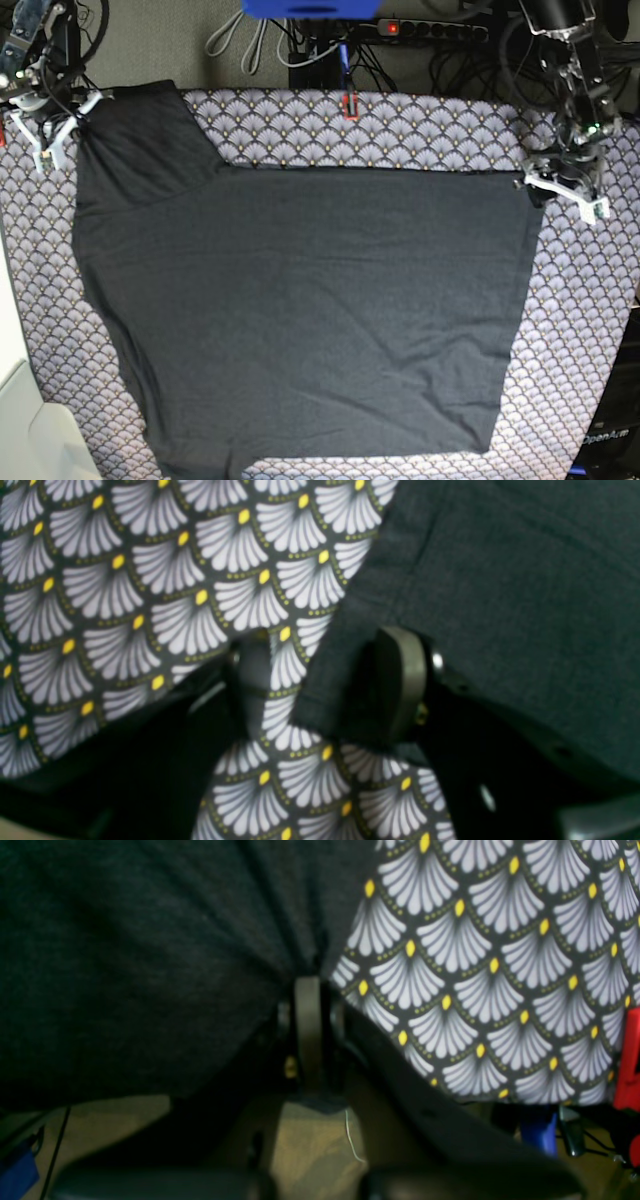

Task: Fold the T-shirt properly
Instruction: 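Move the left gripper to the other shoulder corner and grasp it, then lift both shoulder corners and pull them apart to stretch the collar edge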

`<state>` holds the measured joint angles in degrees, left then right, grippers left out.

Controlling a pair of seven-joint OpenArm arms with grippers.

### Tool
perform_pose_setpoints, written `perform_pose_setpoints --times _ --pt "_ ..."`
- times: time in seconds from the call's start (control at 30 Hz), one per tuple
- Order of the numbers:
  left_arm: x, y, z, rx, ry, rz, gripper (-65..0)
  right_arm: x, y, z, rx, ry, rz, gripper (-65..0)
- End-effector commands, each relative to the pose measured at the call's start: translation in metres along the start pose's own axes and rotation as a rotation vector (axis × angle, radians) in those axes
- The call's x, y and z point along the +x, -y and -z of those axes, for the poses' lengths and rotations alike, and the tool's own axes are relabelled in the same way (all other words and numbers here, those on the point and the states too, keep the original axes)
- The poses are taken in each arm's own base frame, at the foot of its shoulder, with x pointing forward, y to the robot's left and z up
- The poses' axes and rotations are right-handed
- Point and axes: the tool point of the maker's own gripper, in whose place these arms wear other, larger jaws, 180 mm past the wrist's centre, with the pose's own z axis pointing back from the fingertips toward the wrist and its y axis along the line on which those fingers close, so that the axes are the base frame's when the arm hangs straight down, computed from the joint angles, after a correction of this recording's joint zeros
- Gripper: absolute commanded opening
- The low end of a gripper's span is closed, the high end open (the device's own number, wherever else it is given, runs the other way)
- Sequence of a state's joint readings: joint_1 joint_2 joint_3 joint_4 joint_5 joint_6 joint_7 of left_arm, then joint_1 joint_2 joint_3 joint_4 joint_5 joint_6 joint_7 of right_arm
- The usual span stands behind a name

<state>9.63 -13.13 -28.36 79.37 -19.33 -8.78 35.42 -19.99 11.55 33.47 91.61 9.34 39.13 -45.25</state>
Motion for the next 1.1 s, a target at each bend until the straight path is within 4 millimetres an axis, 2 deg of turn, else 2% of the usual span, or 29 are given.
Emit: perform_pose_setpoints --times 0.0,0.17,0.23,0.47,0.6,0.7,0.97,1.07 --pt "-0.014 0.007 0.0 -0.023 -0.061 0.007 -32.6 -0.016 -0.004 0.001 0.012 -0.072 -0.019 -65.0" --pt "-0.033 0.024 0.002 -0.062 -0.109 0.049 -42.6 -0.016 -0.004 0.001 0.012 -0.072 -0.019 -65.0" --pt "-0.035 0.029 0.003 -0.074 -0.117 0.06 -44.6 -0.016 -0.004 0.001 0.012 -0.072 -0.019 -65.0" --pt "-0.043 0.024 -0.001 -0.064 -0.134 0.062 -52.3 -0.016 -0.003 0.0 0.009 -0.071 -0.017 -65.0" --pt "-0.043 0.021 -0.002 -0.059 -0.138 0.064 -64.6 -0.015 -0.004 0.0 0.011 -0.07 -0.019 -65.0" --pt "-0.045 0.019 -0.004 -0.057 -0.141 0.069 -63.9 -0.015 -0.001 -0.001 0.005 -0.069 -0.022 -65.0" --pt "-0.036 0.023 -0.018 -0.063 -0.101 0.11 -64.5 0.011 -0.001 -0.021 -0.036 0.006 -0.087 -65.0" --pt "-0.033 0.017 -0.02 -0.055 -0.099 0.126 -64.5 0.015 -0.003 -0.026 -0.044 0.024 -0.086 -65.0"
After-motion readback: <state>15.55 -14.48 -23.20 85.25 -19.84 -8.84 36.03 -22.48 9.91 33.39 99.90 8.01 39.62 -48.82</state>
